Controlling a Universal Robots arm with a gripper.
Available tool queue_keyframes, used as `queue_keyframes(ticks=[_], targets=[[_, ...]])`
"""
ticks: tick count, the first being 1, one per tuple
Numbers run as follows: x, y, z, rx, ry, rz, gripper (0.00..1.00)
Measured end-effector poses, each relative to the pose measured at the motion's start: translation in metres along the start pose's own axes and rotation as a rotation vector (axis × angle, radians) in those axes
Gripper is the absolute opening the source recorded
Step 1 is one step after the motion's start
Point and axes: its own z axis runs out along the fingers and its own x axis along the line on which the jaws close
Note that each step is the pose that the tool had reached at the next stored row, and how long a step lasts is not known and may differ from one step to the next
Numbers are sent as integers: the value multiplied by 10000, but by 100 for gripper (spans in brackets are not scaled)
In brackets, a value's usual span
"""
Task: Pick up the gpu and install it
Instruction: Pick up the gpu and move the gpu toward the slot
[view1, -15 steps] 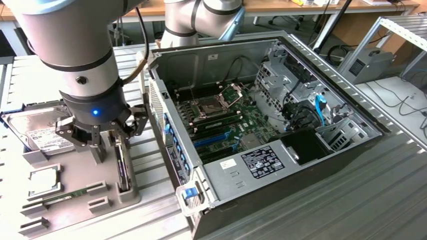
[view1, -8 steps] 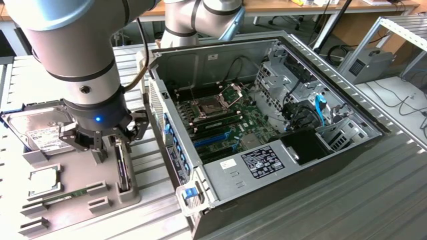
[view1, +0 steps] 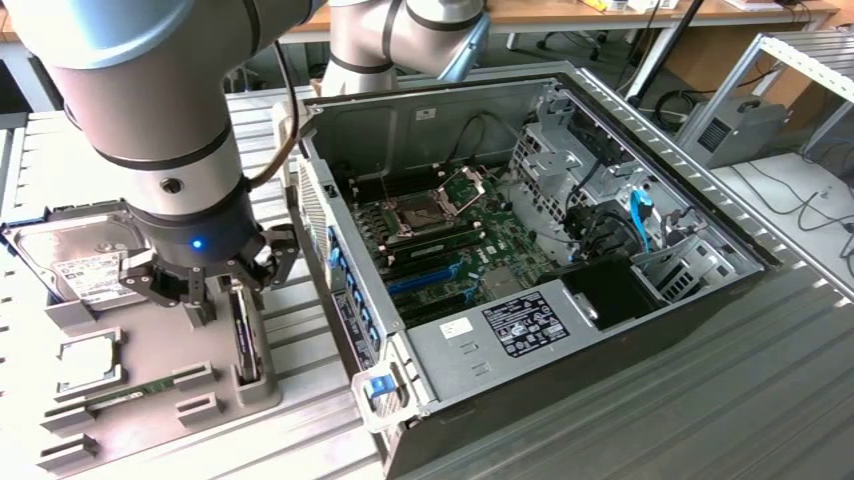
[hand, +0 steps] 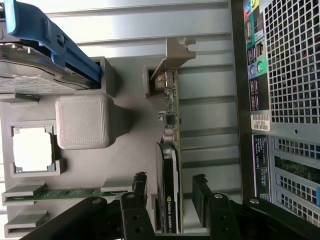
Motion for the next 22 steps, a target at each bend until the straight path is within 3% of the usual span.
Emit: queue_keyframes(ticks=[8, 22], targets=[[1, -19, 104, 38, -2, -2, 49], [5, -25, 260, 39, -3, -1, 49]])
